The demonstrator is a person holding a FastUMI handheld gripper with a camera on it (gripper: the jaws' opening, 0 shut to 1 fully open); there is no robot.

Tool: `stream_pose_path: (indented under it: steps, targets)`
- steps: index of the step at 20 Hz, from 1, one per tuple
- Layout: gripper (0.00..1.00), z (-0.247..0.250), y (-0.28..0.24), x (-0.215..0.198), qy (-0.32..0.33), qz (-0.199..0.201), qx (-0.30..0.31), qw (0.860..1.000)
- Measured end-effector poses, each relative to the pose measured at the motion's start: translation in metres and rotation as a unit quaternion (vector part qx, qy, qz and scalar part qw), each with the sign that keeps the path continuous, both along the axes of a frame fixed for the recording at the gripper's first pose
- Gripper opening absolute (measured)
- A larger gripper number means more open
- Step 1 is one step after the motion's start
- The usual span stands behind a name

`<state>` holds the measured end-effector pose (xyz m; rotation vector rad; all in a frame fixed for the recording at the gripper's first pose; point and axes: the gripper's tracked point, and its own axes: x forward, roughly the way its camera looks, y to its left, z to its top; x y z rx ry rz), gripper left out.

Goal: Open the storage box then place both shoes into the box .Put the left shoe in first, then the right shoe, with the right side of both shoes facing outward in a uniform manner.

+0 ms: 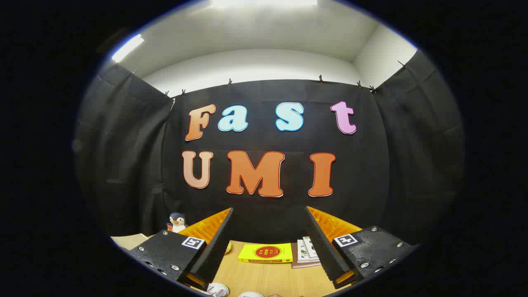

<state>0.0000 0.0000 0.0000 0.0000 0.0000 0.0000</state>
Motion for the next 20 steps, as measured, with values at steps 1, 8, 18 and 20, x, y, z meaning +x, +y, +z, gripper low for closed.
stream_pose_path:
  steps: [1, 8, 18, 20]
  targets:
    - [0.98, -0.002, 0.0, 0.001, 0.003, 0.001, 0.002, 1.0]
    - [0.98, 0.001, 0.002, 0.004, -0.002, 0.007, 0.009, 1.0]
    - [0.98, 0.014, 0.011, 0.004, -0.011, 0.015, 0.016, 1.0]
    - [0.98, 0.012, 0.014, 0.002, -0.008, 0.019, 0.013, 1.0]
